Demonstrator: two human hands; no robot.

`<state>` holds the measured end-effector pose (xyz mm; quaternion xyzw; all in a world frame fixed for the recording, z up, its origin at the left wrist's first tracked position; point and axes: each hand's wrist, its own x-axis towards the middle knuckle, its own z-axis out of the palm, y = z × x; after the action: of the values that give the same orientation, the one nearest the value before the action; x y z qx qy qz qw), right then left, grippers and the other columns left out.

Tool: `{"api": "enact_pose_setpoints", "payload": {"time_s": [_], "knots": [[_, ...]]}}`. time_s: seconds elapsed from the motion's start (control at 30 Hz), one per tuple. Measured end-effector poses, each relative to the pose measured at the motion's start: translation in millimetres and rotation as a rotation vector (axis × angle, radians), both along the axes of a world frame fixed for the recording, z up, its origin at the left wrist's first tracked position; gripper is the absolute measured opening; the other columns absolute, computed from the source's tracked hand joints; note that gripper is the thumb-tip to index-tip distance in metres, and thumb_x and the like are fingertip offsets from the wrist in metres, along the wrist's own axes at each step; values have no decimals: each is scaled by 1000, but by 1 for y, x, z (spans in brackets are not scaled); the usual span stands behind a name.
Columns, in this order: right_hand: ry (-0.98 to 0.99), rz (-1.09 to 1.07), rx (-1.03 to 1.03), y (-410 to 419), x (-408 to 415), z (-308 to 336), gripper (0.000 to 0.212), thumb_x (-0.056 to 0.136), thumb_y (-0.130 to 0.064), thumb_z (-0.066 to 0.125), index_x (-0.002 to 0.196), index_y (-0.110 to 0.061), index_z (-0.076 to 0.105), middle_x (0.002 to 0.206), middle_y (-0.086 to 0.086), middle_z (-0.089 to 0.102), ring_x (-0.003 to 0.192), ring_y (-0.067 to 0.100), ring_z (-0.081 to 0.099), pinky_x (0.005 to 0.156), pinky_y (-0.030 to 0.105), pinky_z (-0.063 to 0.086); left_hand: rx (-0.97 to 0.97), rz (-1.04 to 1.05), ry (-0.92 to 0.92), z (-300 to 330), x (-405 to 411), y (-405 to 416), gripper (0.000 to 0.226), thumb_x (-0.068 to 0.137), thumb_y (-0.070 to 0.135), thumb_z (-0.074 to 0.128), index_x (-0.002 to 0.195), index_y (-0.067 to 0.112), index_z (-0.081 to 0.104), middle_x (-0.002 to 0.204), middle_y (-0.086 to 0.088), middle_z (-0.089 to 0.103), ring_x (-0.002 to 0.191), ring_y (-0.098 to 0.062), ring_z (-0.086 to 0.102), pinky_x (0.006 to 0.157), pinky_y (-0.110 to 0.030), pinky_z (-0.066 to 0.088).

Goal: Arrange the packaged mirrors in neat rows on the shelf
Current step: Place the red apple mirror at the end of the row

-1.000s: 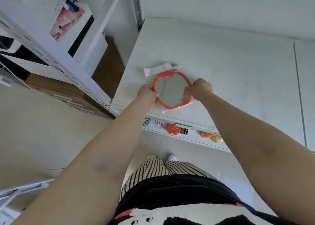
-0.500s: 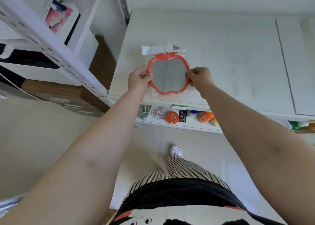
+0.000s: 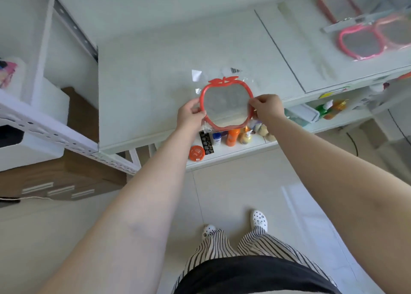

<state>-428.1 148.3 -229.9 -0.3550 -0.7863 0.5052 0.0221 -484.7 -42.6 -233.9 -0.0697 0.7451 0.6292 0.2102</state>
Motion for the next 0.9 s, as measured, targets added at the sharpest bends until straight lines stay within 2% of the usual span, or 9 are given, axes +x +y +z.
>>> {"api": "enact_pose_setpoints", "payload": {"time_s": [0.13,0.23,0.3,0.4,0.47,0.53,0.57,0.67,0.9], "knots": [[-1,-62,25,55,18,15,23,88,-5,50,96,0,71,73,13,62,64,24,56,65,36,54,-17,-53,28,7,0,64,45,89,-6,53,127,18,59,95,-1,64,87,-17,62,69,-21,54],[-1,-81,60,103,29,23,23,87,-2,51,97,1,71,67,8,62,61,22,57,71,37,57,-50,-47,72,10,0,119,44,88,-5,55,125,17,60,102,-3,66,92,-20,64,82,-29,55],[6,-79,55,136,34,26,21,88,-2,52,98,1,70,72,12,64,63,24,60,74,38,58,-69,-3,106,11,2,155,40,87,-5,55,123,12,61,109,-8,68,94,-19,63,91,-32,54],[13,-87,35,186,43,28,18,89,-3,55,97,-3,71,79,15,67,70,26,64,82,42,59,-94,41,117,12,12,207,36,88,-5,55,121,8,62,117,-7,68,94,-17,62,93,-31,53],[6,-87,33,215,48,31,17,89,-4,56,99,-3,70,78,13,66,64,24,63,75,33,60,-101,54,121,12,20,237,36,88,-5,54,121,8,62,117,-6,68,97,-18,63,93,-30,52],[7,-84,32,242,52,34,16,90,-5,57,100,-4,69,77,12,65,56,18,59,59,22,58,-106,73,128,13,25,264,36,88,-4,54,121,8,62,118,-7,68,102,-20,64,94,-30,52],[12,-84,32,253,54,35,15,90,-5,57,100,-5,69,76,12,65,54,17,58,58,22,57,-106,85,131,14,27,275,36,88,-4,54,121,9,62,118,-8,68,104,-21,65,94,-31,52],[28,-84,21,286,55,35,16,88,-6,59,99,-7,70,75,13,67,60,23,61,76,37,59,-124,111,146,17,33,307,35,88,-4,54,119,10,63,116,-6,69,99,-18,64,92,-27,51],[46,-75,32,334,44,40,15,88,-6,59,97,-3,70,79,15,68,67,25,63,82,38,59,-180,118,163,29,23,359,36,87,-5,51,116,10,66,113,-6,69,91,-17,61,90,-27,51]]}}
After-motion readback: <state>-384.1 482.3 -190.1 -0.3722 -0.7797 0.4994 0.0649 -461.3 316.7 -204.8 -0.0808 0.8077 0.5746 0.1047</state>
